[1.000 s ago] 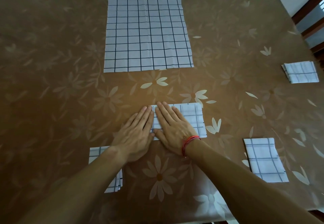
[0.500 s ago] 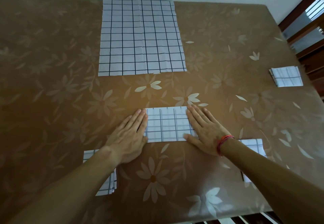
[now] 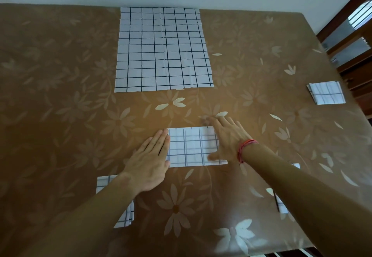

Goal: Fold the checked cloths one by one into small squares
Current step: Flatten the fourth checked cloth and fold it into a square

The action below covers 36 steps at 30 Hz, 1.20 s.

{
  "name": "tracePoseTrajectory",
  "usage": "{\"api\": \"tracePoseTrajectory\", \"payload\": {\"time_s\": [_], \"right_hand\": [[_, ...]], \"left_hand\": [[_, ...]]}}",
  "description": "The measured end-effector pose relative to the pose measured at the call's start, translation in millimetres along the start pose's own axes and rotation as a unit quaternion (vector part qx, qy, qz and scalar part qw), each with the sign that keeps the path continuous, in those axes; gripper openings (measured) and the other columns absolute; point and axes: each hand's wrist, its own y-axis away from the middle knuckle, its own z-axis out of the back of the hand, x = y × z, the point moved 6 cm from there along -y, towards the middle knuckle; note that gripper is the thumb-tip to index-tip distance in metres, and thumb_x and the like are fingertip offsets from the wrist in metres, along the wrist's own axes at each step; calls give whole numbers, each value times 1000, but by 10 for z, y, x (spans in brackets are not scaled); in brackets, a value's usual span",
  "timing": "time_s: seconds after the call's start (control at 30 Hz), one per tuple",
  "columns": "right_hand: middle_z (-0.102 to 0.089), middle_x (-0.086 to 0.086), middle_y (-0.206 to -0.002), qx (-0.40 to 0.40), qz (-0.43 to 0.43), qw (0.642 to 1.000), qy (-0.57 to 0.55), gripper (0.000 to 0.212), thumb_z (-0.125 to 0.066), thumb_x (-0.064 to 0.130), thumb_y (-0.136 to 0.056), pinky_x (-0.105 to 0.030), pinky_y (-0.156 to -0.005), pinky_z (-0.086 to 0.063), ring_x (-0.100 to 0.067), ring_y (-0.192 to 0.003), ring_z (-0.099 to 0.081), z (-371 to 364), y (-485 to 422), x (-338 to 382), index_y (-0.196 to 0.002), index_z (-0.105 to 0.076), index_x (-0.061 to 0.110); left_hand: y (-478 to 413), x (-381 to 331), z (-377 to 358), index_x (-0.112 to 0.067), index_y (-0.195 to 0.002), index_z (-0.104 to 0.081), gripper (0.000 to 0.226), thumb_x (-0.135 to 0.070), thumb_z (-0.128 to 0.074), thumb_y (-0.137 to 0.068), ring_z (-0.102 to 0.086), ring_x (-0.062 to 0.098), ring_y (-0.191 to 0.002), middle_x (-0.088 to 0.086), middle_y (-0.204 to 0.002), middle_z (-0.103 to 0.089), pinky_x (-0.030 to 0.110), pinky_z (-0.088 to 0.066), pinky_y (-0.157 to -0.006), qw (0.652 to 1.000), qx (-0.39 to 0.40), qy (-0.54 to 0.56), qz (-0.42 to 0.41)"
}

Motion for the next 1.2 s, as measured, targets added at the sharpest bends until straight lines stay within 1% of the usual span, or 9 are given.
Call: {"api": "tracePoseTrajectory", "payload": {"time_s": [0.17, 0.4, 0.53, 0.7, 0.8, 0.9, 1.0, 1.1, 1.2], "right_hand": [[-46, 6, -134, 53, -25, 998, 38, 105, -80, 58, -53, -38, -107, -32, -19, -122, -40, -4, -164, 23, -140, -29, 31], [-41, 15, -104, 88, -59, 994, -1, 82, -83, 54, -50, -38, -94, -39, -19, -109, -49, 20, -204, 49, -124, -50, 40], [-36, 24, -88, 73, -75, 989, -108, 61, -83, 37, -66, -27, -83, -40, -11, -97, -47, 96, -155, 38, -120, -56, 30], [-43, 29, -79, 25, -108, 970, -216, 11, -60, 27, -90, -15, -59, -36, -7, -77, -52, 109, -132, -49, -101, -63, 28], [-51, 16, -73, 2, -148, 964, -223, 2, -58, 28, -90, -16, -53, -33, -6, -68, -52, 57, -102, -104, -88, -60, 28], [-53, 12, -68, -27, -173, 955, -239, 12, -61, 29, -89, -15, -50, -30, -8, -65, -51, 57, -30, -142, -78, -60, 25], [-58, 6, -66, -58, -232, 921, -307, 14, -63, 26, -87, -16, -49, -37, -10, -62, -54, 37, 117, -234, -76, -65, 16], [-66, -9, -73, -89, -285, 871, -391, 23, -70, 25, -81, -37, -63, -54, -26, -68, -62, -60, 282, -296, -80, -66, 3], [-60, -5, -63, -101, -330, 819, -459, 21, -73, 20, -78, -36, -56, -54, -21, -59, -58, -162, 447, -276, -69, -62, 5]], "left_hand": [[5, 19, -19, -9, -150, 15, 69, -45, -2, -93, 24, 17, -145, 5, -158, 24, 34, 9, -119, 1000, -14, 10, -1], [10, -1, 9, -10, -148, 19, 68, -39, -23, -103, 25, 17, -144, 5, -157, 27, 35, 10, -120, 1000, -6, 22, 7], [3, 0, -5, -11, -147, 20, 68, -39, -24, -103, 25, 17, -144, 5, -158, 26, 34, 12, -119, 1000, -11, 23, 10], [-5, -11, 1, -12, -152, 11, 69, -39, -28, -102, 22, 14, -146, 2, -159, 21, 33, 11, -119, 998, -26, 46, 21], [4, 2, 53, -15, -155, 3, 73, -39, -38, -100, 13, 13, -148, 0, -162, 14, 33, 5, -121, 994, -50, 88, 42], [26, 13, 116, -17, -155, 3, 77, -38, -45, -98, 6, 12, -149, -2, -163, 10, 34, -2, -121, 986, -75, 138, 65], [63, -66, 173, -17, -155, -5, 72, -35, -46, -98, 1, 12, -149, -4, -163, 4, 39, -12, -120, 980, -92, 162, 64], [126, -219, 229, -12, -152, -24, 67, -29, -53, -95, -16, 15, -148, 0, -162, -14, 35, -26, -116, 976, -136, 165, 29], [181, -380, 187, -11, -151, -26, 65, -29, -54, -95, -16, 12, -147, 1, -161, -19, 30, -26, -116, 975, -150, 162, -5]]}}
